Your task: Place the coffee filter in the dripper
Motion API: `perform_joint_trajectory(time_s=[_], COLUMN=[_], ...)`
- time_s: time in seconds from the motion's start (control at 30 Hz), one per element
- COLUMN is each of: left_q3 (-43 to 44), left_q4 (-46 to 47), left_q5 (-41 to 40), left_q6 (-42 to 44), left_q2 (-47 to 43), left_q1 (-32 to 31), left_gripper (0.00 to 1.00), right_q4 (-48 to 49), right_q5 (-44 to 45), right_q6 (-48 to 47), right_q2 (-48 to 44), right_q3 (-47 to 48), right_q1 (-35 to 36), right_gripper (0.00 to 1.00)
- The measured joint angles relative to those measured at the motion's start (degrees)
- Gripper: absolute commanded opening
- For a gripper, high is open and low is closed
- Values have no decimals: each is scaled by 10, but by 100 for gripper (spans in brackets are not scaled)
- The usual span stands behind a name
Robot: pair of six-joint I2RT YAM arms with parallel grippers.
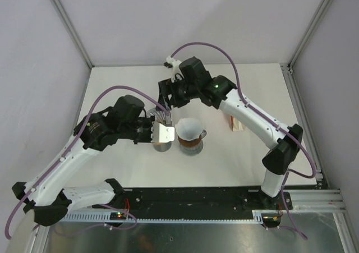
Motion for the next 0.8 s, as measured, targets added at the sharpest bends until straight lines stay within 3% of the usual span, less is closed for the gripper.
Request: perform_joint_trajectory(time_s=[0.2, 0.33, 0.4, 0.43, 0.6, 0.67, 0.8], left_q3=[0, 0, 0, 0, -9, -8, -6], left_q4=[-1, -4, -3, 2, 23, 39, 65], left_q5=[-46, -63, -68, -75, -114, -140, -154], left_q6=[2, 9, 15, 15, 2, -11, -36], left_q2=[4, 6, 7, 7, 8, 5, -6], left_q1=[-14, -21, -26, -30, -30, -27, -18], left_gripper=[0, 0, 2, 5, 60, 71, 84], right_q4=[-31, -26, -23, -18, -9, -3, 38], right_q5=[-46, -83, -71, -73, -67, -57, -32], right_q6=[-10, -4, -1, 5, -1, -6, -11], right_q2=[26, 30, 31, 34, 38, 35, 11], right_q3=[5, 5, 7, 7, 7, 4, -43], right_q1=[9, 11, 13, 13, 11, 11, 10], right_gripper=[42, 8, 2, 1, 0, 0, 0])
